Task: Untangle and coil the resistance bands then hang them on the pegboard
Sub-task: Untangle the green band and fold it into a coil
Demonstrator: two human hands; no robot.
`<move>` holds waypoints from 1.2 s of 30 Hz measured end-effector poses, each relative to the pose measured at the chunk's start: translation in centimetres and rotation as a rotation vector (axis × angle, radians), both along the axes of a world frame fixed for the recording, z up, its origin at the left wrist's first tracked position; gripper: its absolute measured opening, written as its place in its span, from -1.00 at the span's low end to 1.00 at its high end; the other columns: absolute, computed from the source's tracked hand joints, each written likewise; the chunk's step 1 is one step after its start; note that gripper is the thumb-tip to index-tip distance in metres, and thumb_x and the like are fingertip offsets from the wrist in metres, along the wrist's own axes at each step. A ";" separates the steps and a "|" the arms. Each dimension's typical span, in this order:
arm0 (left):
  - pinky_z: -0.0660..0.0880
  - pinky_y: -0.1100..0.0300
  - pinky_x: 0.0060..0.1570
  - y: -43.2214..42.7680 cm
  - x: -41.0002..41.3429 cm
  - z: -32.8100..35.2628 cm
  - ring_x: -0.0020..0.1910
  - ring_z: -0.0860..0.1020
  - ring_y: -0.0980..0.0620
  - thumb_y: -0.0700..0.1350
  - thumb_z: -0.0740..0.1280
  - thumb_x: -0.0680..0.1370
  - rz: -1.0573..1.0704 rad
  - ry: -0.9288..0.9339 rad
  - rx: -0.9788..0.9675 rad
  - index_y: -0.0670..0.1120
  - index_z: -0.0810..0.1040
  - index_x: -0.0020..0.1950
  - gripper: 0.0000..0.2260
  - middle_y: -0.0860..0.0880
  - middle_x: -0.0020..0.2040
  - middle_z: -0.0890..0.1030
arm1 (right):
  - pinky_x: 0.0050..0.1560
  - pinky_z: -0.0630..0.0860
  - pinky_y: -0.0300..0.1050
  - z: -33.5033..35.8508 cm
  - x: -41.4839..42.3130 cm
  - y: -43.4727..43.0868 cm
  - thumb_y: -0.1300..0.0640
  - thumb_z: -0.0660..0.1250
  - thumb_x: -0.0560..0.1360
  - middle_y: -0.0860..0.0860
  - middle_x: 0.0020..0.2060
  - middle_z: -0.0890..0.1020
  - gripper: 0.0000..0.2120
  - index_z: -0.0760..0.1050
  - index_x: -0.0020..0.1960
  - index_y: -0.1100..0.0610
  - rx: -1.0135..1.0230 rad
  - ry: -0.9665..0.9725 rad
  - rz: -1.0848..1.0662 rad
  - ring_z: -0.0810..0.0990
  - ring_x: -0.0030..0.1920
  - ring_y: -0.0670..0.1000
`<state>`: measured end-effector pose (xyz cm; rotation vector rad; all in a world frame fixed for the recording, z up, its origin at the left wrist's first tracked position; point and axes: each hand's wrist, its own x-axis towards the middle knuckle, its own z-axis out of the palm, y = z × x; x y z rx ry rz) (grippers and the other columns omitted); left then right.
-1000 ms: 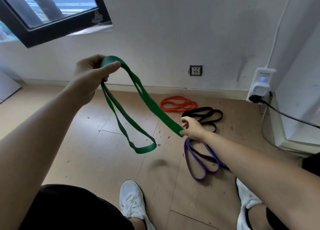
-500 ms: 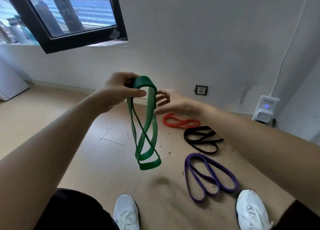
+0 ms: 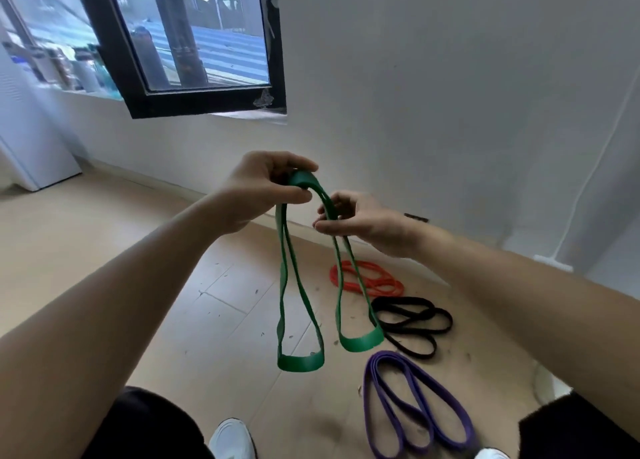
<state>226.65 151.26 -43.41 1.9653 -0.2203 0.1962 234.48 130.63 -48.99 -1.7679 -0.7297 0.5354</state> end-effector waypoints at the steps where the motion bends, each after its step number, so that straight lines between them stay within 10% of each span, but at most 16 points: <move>1: 0.61 0.03 0.17 -0.2 0.0 0.1 0.08 0.68 -0.16 -0.38 0.49 0.45 -0.004 -0.018 -0.005 -0.17 0.63 0.21 -0.64 -0.21 0.06 0.68 | 0.36 0.49 0.03 -0.5 -0.5 0.2 0.13 0.52 0.47 0.11 0.14 0.65 -0.56 0.49 0.29 0.16 -0.031 0.024 0.028 0.63 0.20 0.06; 9: 0.59 0.13 0.07 -0.5 0.1 0.6 -0.04 0.63 -0.04 -0.36 0.45 0.49 0.014 -0.088 -0.258 -0.13 0.62 0.22 -0.68 -0.12 -0.05 0.66 | 0.41 0.41 0.02 -3.4 -4.4 5.0 0.14 0.55 0.43 0.05 0.34 0.53 -0.37 0.39 0.42 0.06 0.040 0.193 0.029 0.51 0.35 0.04; 16: 0.59 0.19 0.00 0.2 -0.5 0.8 -0.09 0.64 0.00 -0.34 0.45 0.50 0.046 -0.114 -0.341 -0.13 0.61 0.23 -0.68 -0.08 -0.10 0.67 | 0.07 0.48 -0.11 -4.1 -4.7 5.5 0.24 0.46 0.50 0.09 0.08 0.58 -0.73 0.57 0.19 0.20 0.096 0.146 -0.042 0.56 0.12 0.06; 30: 0.56 -0.01 0.17 8.2 -1.8 -0.6 0.04 0.66 -0.03 -0.20 0.41 0.51 0.116 -0.056 -0.459 -0.05 0.57 0.29 -0.66 -0.06 0.00 0.67 | -0.11 0.58 -0.28 -3.2 -4.1 2.3 0.42 0.52 0.39 0.03 -0.14 0.66 -0.70 0.59 0.00 0.12 0.033 0.010 0.051 0.68 -0.15 -0.15; 36: 0.59 -0.04 0.22 10.2 -2.4 -2.5 0.14 0.66 -0.14 -0.24 0.39 0.47 0.090 0.052 -0.424 -0.09 0.52 0.34 -0.57 -0.14 0.09 0.67 | -0.03 0.67 -0.15 -4.1 -4.1 1.0 0.34 0.51 0.37 0.09 0.04 0.61 -0.38 0.39 0.35 0.08 -0.157 -0.194 0.006 0.67 0.00 0.04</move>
